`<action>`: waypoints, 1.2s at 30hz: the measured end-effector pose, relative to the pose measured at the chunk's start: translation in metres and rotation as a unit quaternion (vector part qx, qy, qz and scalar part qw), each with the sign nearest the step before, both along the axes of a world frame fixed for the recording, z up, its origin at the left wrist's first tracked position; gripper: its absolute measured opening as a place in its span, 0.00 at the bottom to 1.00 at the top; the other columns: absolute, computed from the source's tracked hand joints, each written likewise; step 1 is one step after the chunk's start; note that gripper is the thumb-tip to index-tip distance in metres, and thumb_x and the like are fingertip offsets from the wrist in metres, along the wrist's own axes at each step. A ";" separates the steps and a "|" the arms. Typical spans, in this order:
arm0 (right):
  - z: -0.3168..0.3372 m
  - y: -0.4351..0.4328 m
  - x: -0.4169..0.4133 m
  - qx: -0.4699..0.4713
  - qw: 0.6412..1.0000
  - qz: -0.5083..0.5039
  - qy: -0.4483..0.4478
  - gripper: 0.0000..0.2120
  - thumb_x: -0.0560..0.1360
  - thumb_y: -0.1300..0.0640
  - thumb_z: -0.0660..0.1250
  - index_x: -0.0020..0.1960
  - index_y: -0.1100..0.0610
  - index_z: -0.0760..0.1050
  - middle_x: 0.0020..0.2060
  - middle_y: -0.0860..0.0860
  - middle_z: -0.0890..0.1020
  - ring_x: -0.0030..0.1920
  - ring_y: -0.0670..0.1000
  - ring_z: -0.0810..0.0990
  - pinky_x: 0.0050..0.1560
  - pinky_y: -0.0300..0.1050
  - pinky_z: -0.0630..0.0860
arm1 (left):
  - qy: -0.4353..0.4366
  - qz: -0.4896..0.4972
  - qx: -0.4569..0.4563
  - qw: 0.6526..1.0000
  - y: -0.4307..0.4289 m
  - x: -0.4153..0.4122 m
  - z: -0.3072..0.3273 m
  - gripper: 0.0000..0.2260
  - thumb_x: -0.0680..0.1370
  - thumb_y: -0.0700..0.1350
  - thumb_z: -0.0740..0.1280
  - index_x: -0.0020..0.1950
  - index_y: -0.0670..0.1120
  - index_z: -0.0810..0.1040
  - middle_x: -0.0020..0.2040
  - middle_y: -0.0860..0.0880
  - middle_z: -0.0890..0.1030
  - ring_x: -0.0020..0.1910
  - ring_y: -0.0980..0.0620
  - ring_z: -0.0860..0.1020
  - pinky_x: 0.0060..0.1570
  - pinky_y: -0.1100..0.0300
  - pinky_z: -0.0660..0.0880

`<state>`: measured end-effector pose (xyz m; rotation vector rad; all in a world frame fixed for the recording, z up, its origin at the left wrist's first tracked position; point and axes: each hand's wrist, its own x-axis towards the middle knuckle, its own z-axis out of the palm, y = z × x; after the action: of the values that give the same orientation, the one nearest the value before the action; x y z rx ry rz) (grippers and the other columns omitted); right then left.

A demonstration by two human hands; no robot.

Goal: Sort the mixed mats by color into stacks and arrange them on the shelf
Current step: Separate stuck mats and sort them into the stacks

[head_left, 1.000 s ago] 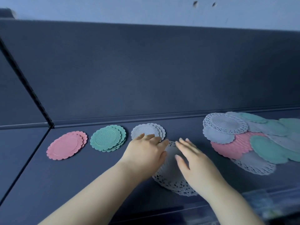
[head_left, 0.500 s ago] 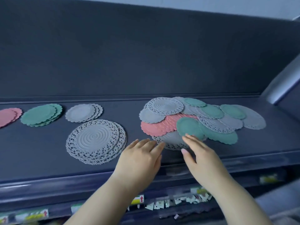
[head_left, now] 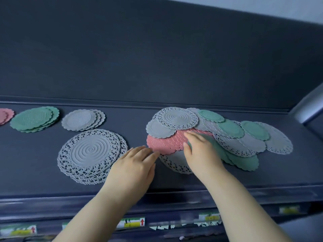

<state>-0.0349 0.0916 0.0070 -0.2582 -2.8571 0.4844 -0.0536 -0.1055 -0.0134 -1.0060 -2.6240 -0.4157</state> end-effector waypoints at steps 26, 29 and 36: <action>0.002 0.065 -0.012 -0.025 0.992 0.026 0.119 0.07 0.76 0.63 0.59 0.45 0.61 0.75 0.43 0.54 0.78 0.42 0.56 0.76 0.43 0.49 0.73 | 0.024 -0.009 0.011 1.000 0.081 -0.029 -0.005 0.08 0.68 0.44 0.67 0.45 0.50 0.82 0.46 0.54 0.82 0.43 0.52 0.81 0.35 0.61 0.77; 0.016 0.079 -0.020 -0.069 0.989 0.019 0.130 0.10 0.78 0.61 0.56 0.47 0.60 0.76 0.43 0.54 0.79 0.44 0.54 0.74 0.44 0.41 0.64 | 0.003 0.015 -0.005 1.000 0.096 -0.026 -0.010 0.15 0.61 0.41 0.77 0.46 0.50 0.82 0.46 0.54 0.81 0.43 0.51 0.81 0.30 0.62 0.75; 0.035 0.103 -0.034 -0.210 0.969 -0.008 0.128 0.09 0.79 0.60 0.56 0.49 0.59 0.75 0.38 0.49 0.74 0.40 0.50 0.69 0.36 0.39 0.58 | 0.044 0.028 -0.046 0.998 0.120 -0.023 -0.010 0.14 0.61 0.43 0.75 0.45 0.50 0.82 0.43 0.54 0.80 0.42 0.50 0.80 0.31 0.60 0.75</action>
<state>-0.0689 0.1942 0.0421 -0.2656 -2.4755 1.0396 -0.0766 0.0148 -0.0235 -0.9541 -2.6051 -0.2324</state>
